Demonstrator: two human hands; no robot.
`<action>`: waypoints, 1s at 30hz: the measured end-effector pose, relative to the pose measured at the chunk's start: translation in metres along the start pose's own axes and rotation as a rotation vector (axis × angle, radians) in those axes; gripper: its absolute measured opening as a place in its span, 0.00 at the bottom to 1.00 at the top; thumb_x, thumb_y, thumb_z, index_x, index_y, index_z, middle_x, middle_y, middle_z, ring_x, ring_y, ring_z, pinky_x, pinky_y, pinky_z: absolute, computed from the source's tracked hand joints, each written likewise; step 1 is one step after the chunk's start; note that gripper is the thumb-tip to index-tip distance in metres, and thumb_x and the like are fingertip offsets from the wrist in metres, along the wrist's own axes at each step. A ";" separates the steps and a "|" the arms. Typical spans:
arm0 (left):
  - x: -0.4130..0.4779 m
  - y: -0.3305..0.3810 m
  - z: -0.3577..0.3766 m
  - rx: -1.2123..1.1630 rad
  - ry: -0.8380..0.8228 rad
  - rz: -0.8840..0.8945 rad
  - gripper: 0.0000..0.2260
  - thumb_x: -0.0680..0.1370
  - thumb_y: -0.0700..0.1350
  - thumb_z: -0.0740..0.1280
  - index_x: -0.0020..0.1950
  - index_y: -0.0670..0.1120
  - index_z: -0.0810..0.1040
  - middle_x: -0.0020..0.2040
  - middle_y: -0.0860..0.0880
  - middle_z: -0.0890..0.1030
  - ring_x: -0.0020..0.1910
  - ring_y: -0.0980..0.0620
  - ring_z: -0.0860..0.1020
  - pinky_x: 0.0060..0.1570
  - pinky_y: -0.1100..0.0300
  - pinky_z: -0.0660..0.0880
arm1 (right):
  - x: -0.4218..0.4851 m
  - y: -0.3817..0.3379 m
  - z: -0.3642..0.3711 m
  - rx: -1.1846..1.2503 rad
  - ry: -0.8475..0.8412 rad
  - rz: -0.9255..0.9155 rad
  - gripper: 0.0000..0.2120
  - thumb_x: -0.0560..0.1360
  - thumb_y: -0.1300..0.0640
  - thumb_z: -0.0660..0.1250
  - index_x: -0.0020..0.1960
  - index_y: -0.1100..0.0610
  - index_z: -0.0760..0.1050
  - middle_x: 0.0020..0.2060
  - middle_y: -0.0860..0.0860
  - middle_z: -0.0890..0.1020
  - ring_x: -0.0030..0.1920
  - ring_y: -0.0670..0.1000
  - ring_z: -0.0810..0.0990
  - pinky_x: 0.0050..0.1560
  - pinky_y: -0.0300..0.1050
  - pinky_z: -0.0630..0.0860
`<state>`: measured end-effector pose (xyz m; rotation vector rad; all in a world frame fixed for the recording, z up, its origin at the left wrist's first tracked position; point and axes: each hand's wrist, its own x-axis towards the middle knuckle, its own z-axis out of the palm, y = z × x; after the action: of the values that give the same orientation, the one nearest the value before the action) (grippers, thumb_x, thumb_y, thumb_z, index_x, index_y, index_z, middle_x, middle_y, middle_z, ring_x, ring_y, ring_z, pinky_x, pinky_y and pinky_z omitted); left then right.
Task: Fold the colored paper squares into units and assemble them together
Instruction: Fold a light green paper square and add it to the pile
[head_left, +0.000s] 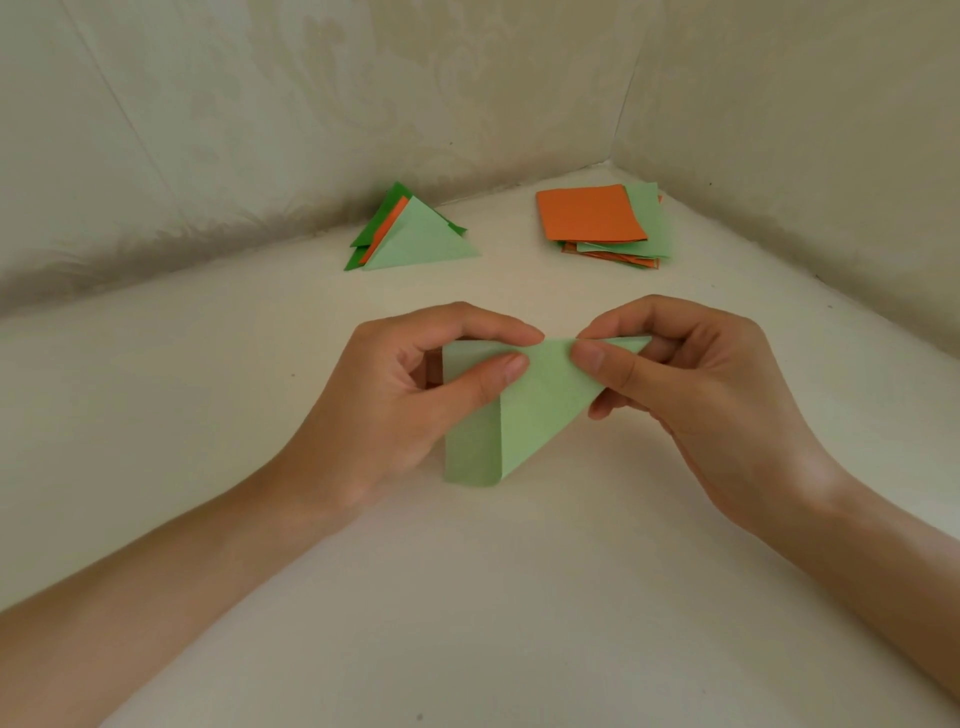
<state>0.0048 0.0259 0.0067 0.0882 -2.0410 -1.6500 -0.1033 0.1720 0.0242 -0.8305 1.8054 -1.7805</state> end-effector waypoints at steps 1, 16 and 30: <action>0.000 0.000 0.000 0.003 -0.001 0.003 0.07 0.71 0.40 0.69 0.45 0.51 0.81 0.41 0.60 0.83 0.42 0.64 0.79 0.41 0.72 0.72 | 0.000 0.000 0.000 -0.003 0.001 -0.001 0.05 0.63 0.57 0.70 0.38 0.58 0.79 0.30 0.56 0.82 0.29 0.51 0.77 0.33 0.38 0.76; 0.000 -0.001 -0.001 0.073 0.020 0.029 0.06 0.71 0.41 0.69 0.44 0.50 0.82 0.41 0.60 0.84 0.43 0.64 0.80 0.44 0.72 0.73 | 0.000 -0.001 0.001 -0.066 0.016 0.005 0.07 0.63 0.56 0.70 0.36 0.59 0.77 0.26 0.54 0.81 0.24 0.46 0.76 0.29 0.37 0.75; 0.002 -0.006 -0.005 0.107 0.043 0.009 0.05 0.71 0.43 0.69 0.44 0.51 0.82 0.41 0.60 0.84 0.42 0.64 0.80 0.43 0.72 0.72 | 0.002 -0.001 -0.007 -0.014 -0.045 0.044 0.01 0.70 0.64 0.68 0.41 0.62 0.78 0.32 0.57 0.83 0.31 0.50 0.81 0.31 0.39 0.76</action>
<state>0.0033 0.0187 0.0026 0.1507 -2.0934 -1.5203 -0.1096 0.1752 0.0256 -0.8234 1.7954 -1.7105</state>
